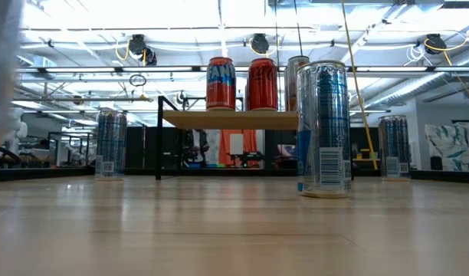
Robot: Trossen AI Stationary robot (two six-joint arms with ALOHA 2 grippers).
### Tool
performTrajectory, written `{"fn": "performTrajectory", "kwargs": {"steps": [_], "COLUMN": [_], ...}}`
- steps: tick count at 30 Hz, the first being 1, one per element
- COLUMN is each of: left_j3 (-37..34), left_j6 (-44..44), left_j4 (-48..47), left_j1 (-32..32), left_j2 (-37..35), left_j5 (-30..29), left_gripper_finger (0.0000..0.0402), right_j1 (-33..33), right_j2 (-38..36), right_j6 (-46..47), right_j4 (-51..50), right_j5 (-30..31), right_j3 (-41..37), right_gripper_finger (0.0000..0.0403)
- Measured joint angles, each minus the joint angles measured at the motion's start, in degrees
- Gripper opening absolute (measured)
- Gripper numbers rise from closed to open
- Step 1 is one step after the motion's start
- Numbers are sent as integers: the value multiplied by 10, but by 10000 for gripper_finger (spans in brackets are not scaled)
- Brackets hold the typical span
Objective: Place canned beverage on shelf
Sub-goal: Put the white-yellow soda can on the shelf aligned with the other white-yellow soda can
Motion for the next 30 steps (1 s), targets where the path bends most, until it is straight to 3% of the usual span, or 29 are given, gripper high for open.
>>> {"fn": "performTrajectory", "kwargs": {"steps": [11, 18, 23, 30], "left_j3": [116, 140, 140, 140], "left_j6": [-34, -46, -61, -64], "left_j4": [76, 156, 164, 195], "left_j1": [92, 134, 151, 173], "left_j2": [-36, -37, -37, -37], "left_j5": [-98, -130, -133, -189], "left_gripper_finger": [250, 250, 250, 250], "right_j1": [23, 28, 27, 39], "right_j2": [92, 126, 114, 112], "right_j6": [-93, -170, -170, -206], "right_j4": [-270, -302, -302, -303], "right_j5": [69, 65, 39, 38], "right_j3": [171, 203, 205, 205], "right_gripper_finger": [2, 20, 96, 261]}}
